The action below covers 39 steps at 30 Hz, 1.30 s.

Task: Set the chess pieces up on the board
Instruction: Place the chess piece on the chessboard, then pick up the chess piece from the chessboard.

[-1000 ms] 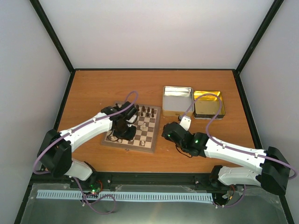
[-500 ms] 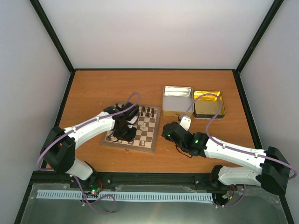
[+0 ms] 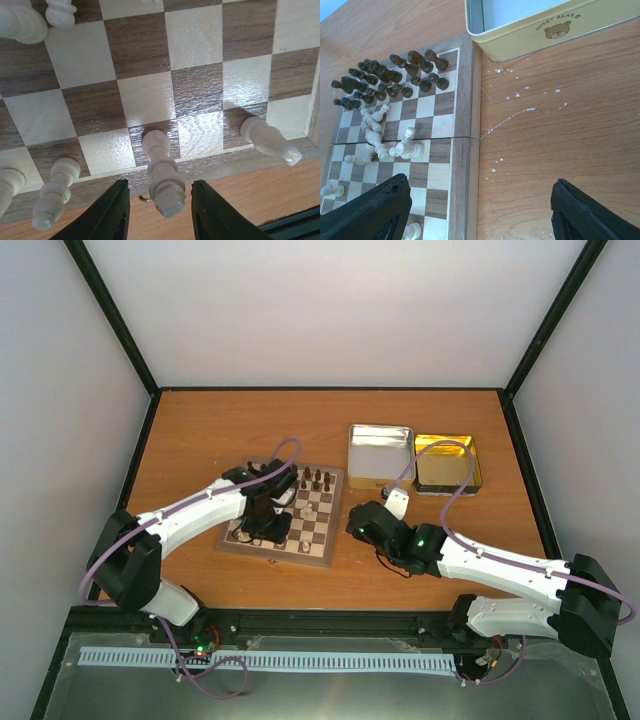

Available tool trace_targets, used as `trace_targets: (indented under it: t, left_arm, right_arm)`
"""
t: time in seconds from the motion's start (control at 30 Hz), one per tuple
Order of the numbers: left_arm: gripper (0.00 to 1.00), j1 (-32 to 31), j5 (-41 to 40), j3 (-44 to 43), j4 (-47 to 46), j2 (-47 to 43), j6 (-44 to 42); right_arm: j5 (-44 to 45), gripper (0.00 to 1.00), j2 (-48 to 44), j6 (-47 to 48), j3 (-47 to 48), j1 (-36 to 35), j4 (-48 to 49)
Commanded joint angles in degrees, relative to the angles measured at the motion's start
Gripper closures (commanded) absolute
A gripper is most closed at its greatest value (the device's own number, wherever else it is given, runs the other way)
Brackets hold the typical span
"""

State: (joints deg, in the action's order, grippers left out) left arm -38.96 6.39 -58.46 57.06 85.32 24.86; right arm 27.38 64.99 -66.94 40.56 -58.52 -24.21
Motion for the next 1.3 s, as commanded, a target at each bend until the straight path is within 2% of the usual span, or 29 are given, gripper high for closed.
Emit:
trace_targets:
  t: [0.0, 0.07, 0.2, 0.37, 0.53, 0.7, 0.77, 0.93, 1.03, 1.27]
  left_arm:
    - [0.62, -0.59, -1.17, -3.49, 0.20, -2.13, 0.08]
    - [0.60, -0.59, -2.55, -4.42, -0.31, -3.80, 0.29]
    - [0.64, -0.59, -8.37, -3.36, -5.12, -10.52, 1.12]
    - [0.62, -0.59, -18.76, 1.92, -14.14, -22.67, 1.67]
    - [0.52, -0.57, -24.61, 8.31, -20.67, -36.94, 0.01]
    - [0.45, -0.59, -25.37, 13.49, -21.30, -48.85, 0.92]
    - [0.43, -0.59, -25.92, 15.08, -21.22, -52.82, 1.54]
    - [0.38, -0.59, -25.73, 14.04, -18.47, -58.17, 3.28]
    - [0.38, -0.59, -26.61, 14.44, -17.70, -59.89, 5.32]
    - [0.37, -0.59, -28.44, 16.32, -18.73, -61.57, 4.24]
  right_arm:
    - [1.20, 0.24, -0.30, 0.04, 0.40, 0.17, 0.30]
    - [0.58, 0.24, -0.30, 1.33, 0.51, 0.16, 0.70]
    - [-7.38, 0.27, 0.66, 13.11, 1.53, 0.21, 5.57]
    - [-12.83, 0.34, 9.28, 21.29, 10.14, 0.26, -0.51]
    - [-13.88, 0.41, 19.96, 26.49, 21.98, 0.28, -6.35]
    - [-13.56, 0.45, 29.07, 27.94, 31.20, 0.25, -10.20]
    - [-13.38, 0.51, 32.06, 27.93, 33.95, 0.25, -11.61]
    - [-13.98, 0.63, 37.24, 27.95, 37.82, 0.25, -13.96]
    - [-14.28, 0.65, 39.81, 28.20, 39.01, 0.34, -14.63]
    - [-12.20, 0.68, 43.98, 26.78, 41.01, 0.98, -16.91]
